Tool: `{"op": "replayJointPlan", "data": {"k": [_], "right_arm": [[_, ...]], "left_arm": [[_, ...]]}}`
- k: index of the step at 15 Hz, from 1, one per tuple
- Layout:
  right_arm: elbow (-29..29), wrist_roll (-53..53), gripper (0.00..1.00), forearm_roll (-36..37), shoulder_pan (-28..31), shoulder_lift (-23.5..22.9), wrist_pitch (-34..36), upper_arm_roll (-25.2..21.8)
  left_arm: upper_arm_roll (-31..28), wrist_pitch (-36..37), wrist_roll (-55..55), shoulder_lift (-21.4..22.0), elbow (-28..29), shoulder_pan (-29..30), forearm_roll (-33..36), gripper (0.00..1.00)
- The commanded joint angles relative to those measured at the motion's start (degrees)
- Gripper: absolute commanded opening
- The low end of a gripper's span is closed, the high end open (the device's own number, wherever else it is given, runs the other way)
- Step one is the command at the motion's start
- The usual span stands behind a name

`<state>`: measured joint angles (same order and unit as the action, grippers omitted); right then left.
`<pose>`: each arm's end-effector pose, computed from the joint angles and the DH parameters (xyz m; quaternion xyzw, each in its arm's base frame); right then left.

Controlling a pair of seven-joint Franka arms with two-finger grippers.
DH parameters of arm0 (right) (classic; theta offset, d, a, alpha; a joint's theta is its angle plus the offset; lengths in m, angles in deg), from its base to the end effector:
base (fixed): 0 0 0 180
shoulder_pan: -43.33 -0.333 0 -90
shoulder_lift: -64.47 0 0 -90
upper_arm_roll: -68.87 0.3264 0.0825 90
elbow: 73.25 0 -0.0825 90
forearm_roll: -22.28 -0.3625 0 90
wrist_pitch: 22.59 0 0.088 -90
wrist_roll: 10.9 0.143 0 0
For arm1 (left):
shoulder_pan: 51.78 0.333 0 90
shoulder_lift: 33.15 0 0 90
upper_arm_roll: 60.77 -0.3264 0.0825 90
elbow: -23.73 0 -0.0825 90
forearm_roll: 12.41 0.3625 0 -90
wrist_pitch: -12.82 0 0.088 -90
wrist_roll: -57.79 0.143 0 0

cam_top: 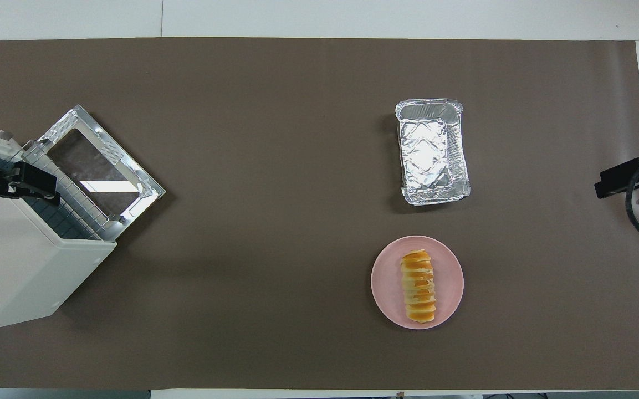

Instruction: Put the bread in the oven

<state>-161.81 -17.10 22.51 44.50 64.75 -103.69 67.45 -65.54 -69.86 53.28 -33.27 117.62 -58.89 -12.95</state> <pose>0.5097 -0.0237 0.6003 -0.9975 -0.0313 0.0626 0.0029 0.5083 -0.0223 0.5587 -0.9949 -0.0187 0.0988 0.0013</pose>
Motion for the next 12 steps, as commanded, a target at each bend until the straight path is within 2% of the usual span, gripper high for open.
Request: {"op": "replayJointPlan", "data": {"k": [1,9,12], "right_arm": [[-1.61,0.13,1.0,0.74,0.59,1.3,-0.73,0.63],[-2.13,-0.48,1.0,0.56,0.5,1.57,0.24,0.8],[-6.25,-0.57,1.0,0.21,0.24,3.84,0.15,1.33]], "left_arm": [[-0.24,-0.38,-0.06,0.56,0.06,-0.01,-0.25,1.0],[-0.24,-0.38,-0.06,0.65,0.06,-0.01,-0.25,1.0],[-0.24,-0.38,-0.06,0.56,0.06,-0.01,-0.25,1.0]]}}
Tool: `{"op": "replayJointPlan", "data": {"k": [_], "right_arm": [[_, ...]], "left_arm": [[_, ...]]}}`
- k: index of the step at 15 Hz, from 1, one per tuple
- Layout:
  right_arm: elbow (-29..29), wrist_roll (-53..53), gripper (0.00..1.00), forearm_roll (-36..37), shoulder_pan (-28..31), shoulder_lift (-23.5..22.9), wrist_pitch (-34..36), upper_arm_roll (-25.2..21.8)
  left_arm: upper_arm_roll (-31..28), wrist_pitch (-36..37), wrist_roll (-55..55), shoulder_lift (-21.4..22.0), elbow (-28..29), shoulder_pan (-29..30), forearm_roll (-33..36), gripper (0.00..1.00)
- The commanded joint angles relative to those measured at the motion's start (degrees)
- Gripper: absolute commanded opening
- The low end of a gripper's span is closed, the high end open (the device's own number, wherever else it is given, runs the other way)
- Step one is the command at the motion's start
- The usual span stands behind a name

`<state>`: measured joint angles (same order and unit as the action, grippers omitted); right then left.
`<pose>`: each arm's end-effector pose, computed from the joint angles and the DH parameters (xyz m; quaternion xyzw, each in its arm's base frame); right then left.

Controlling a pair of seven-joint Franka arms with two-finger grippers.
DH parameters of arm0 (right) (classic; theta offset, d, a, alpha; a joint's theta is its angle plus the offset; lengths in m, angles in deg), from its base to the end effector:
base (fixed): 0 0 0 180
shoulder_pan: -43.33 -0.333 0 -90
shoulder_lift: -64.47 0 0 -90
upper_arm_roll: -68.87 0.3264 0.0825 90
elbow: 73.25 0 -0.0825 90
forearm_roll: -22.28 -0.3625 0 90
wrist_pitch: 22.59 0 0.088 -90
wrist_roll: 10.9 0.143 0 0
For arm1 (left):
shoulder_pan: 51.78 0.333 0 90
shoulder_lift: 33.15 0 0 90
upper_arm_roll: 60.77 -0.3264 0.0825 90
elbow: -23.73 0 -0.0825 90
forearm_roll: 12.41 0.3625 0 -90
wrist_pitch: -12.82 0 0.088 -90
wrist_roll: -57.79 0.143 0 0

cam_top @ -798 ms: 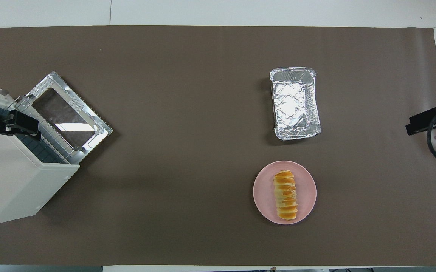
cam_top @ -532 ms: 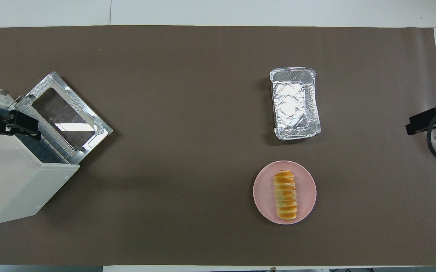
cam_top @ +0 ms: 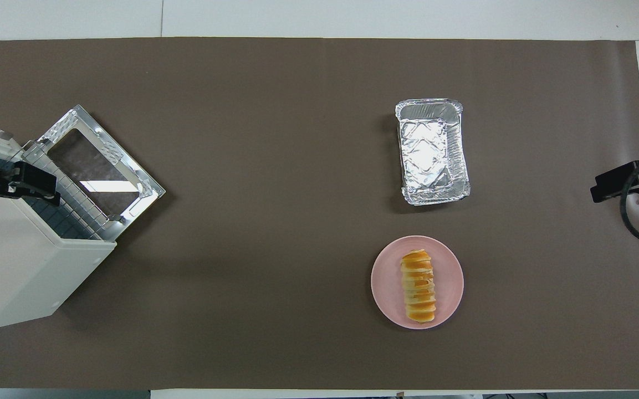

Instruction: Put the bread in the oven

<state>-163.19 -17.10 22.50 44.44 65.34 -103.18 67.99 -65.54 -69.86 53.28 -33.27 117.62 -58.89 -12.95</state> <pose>0.5043 -0.0182 0.5946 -0.9966 -0.0365 0.0739 0.0035 0.5083 -0.0223 0.5587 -0.9949 -0.0187 0.0988 0.0013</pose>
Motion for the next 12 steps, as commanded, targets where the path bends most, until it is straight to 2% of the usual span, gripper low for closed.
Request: {"op": "replayJointPlan", "data": {"k": [1,2,6,9,12], "right_arm": [[-6.64,-0.31,1.0,0.13,-0.48,4.05,-0.88,0.97],[-8.48,0.39,1.0,0.13,-1.88,5.02,-1.15,1.05],[-22.7,7.59,1.0,-0.05,-7.68,12.22,-6.85,1.14],[-34.3,13.04,1.0,-0.22,-11.81,18.19,-14.48,1.14],[-43.28,16.74,1.0,-1.89,-15.33,21.45,-20.91,1.14]], "left_arm": [[-0.24,-0.38,-0.06,0.56,-0.02,-0.01,-0.25,1.0],[-0.24,-0.38,-0.06,0.65,0.07,-0.01,-0.25,1.0],[-0.24,-0.38,-0.06,0.56,0.07,-0.01,-0.25,1.0],[-0.24,-0.29,-0.06,0.56,0.07,-0.01,-0.25,1.0],[-0.24,-0.38,-0.06,0.65,0.07,-0.01,-0.25,1.0]]}}
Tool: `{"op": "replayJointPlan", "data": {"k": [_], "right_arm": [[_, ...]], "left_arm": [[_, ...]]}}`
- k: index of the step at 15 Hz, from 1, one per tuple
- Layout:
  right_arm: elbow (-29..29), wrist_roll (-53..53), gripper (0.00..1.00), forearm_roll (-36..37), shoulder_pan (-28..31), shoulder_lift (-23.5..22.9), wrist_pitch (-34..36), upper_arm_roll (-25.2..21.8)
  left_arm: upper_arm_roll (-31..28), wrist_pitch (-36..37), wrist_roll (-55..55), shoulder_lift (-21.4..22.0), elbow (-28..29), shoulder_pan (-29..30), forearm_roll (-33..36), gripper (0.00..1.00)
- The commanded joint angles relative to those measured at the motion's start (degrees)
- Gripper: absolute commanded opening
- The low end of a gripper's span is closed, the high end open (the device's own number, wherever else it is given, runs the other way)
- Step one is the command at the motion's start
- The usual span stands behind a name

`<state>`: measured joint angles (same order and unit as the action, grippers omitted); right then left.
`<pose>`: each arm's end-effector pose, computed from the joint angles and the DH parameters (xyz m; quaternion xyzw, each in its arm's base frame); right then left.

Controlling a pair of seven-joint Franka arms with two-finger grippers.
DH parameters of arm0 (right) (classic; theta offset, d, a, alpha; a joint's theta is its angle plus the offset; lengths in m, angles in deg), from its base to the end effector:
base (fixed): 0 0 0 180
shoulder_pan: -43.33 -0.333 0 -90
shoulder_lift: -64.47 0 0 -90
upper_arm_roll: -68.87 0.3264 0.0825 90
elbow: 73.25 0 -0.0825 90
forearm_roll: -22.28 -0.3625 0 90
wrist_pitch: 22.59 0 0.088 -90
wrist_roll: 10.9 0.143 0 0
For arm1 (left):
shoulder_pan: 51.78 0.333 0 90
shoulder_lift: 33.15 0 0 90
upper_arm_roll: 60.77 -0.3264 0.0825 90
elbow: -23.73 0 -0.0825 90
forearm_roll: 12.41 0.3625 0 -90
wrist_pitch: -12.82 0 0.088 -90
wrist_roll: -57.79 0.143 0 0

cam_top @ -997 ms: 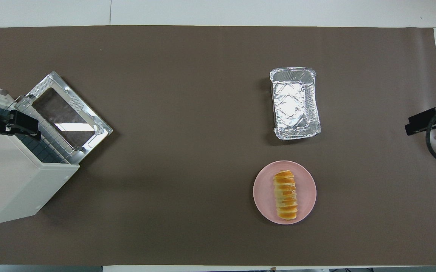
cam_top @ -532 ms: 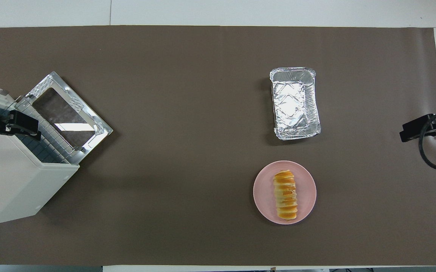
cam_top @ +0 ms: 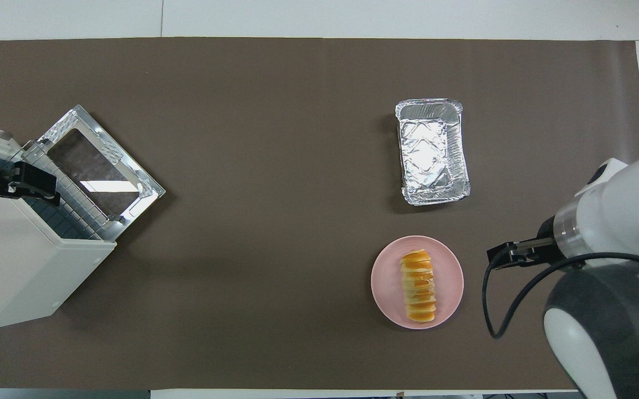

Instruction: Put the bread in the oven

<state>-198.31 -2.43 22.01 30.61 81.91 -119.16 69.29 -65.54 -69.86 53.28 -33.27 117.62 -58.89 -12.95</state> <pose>0.3994 0.0941 0.4808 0.9946 0.0398 -0.0948 0.0168 0.5083 -0.0223 0.5587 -0.9949 -0.0187 0.0988 0.0013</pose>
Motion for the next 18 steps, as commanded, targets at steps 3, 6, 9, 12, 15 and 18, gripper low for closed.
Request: {"op": "replayJointPlan", "data": {"k": [3,6,9,12,15,18], "right_arm": [[-13.09,4.88,1.0,-2.09,-4.58,4.72,-11.07,-0.07],[-19.15,8.22,1.0,-2.8,-8.18,2.18,-22.83,-0.07],[-19.78,11.3,1.0,-3.33,-11.44,-2.04,-28.65,-0.16],[-23.29,11.39,1.0,-3.33,-11.8,-5.91,-38.75,-0.07],[-26.02,11.3,1.0,-3.33,-13.12,-8.72,-45.52,-0.07],[-26.38,12.7,1.0,-3.33,-14.34,-9.96,-47.66,0.02]], "left_arm": [[-0.24,-0.38,-0.06,0.56,0.07,-0.01,-0.25,1.0],[-0.24,-0.29,-0.06,0.65,0.07,-0.01,-0.25,1.0],[-0.24,-0.38,-0.06,0.65,0.07,-0.01,-0.25,1.0],[-0.24,-0.38,-0.06,0.56,0.07,-0.01,-0.25,1.0],[-0.24,-0.38,-0.06,0.65,0.07,-0.01,-0.25,1.0],[-0.24,-0.38,-0.06,0.56,0.07,-0.01,-0.25,1.0]]}}
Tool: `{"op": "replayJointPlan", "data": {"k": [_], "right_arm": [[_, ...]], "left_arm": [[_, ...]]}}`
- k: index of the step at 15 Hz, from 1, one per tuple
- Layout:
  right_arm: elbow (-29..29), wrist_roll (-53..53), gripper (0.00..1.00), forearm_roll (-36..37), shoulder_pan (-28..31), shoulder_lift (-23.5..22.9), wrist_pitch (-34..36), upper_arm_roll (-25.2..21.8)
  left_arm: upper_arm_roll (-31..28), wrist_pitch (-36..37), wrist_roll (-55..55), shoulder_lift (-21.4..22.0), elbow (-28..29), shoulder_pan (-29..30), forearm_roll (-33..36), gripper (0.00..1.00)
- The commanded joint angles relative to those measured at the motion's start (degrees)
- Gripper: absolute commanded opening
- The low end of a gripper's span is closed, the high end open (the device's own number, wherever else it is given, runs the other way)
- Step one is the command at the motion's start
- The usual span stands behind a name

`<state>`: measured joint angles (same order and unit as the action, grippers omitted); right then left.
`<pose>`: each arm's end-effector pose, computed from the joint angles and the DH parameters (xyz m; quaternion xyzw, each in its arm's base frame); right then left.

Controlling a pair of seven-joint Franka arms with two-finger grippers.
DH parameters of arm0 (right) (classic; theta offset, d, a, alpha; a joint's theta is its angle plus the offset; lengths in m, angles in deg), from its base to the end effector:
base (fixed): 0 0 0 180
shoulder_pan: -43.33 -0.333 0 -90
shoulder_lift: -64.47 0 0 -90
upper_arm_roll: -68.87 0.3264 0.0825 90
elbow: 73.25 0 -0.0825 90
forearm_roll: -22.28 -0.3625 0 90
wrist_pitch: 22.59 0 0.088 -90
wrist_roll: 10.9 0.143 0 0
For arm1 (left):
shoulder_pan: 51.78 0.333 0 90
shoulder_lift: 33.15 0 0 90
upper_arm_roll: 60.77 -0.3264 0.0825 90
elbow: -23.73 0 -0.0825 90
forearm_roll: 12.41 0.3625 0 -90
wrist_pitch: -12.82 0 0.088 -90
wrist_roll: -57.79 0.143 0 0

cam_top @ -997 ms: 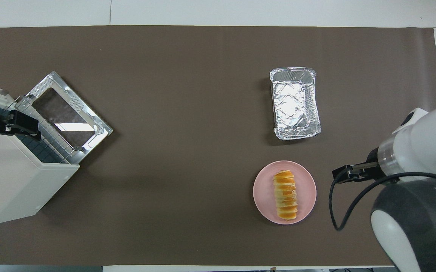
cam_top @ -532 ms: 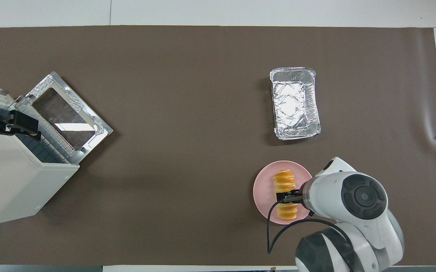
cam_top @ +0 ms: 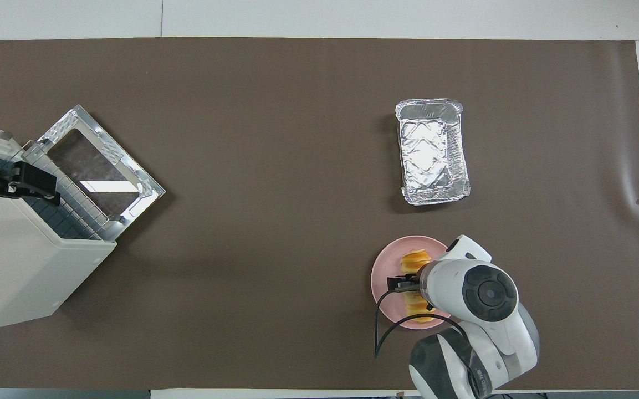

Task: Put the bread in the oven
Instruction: 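Reach the right gripper to the bread roll on the pink plate and grasp it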

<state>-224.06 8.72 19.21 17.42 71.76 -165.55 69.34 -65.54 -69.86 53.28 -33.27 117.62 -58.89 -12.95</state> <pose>0.3660 0.1824 0.2810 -0.9992 -0.0375 0.0105 0.0124 0.5083 -0.0223 0.5587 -0.9949 -0.0187 0.0988 0.0013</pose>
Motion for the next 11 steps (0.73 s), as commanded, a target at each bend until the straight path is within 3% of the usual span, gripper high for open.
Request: {"op": "replayJointPlan", "data": {"k": [1,2,3,4,7,11], "right_arm": [[-0.62,1.64,0.94,-0.54,-1.33,0.18,-1.18,-0.11],[-0.53,1.47,0.71,-0.54,-1.33,0.18,-0.92,-0.12],[-0.36,1.64,0.26,-0.54,-1.33,0.1,-0.83,-0.12],[-0.1,1.47,0.0,-0.54,-1.33,0.01,-0.65,-0.12],[0.78,1.21,0.0,-0.54,-1.24,-0.17,0.22,-0.12],[6.66,1.47,0.0,-0.54,-1.24,-1.31,6.97,-0.12]], "left_arm": [[-0.23,-0.38,-0.06,0.65,0.07,-0.01,-0.25,1.0],[-0.23,-0.38,-0.06,0.56,0.07,-0.01,-0.25,1.0],[-0.23,-0.38,-0.06,0.56,0.07,-0.01,-0.25,1.0],[-0.23,-0.38,-0.06,0.65,0.07,-0.01,-0.25,1.0],[-0.23,-0.38,-0.06,0.56,0.07,-0.01,-0.25,1.0],[-0.23,-0.38,-0.06,0.65,0.07,-0.01,-0.25,1.0]]}}
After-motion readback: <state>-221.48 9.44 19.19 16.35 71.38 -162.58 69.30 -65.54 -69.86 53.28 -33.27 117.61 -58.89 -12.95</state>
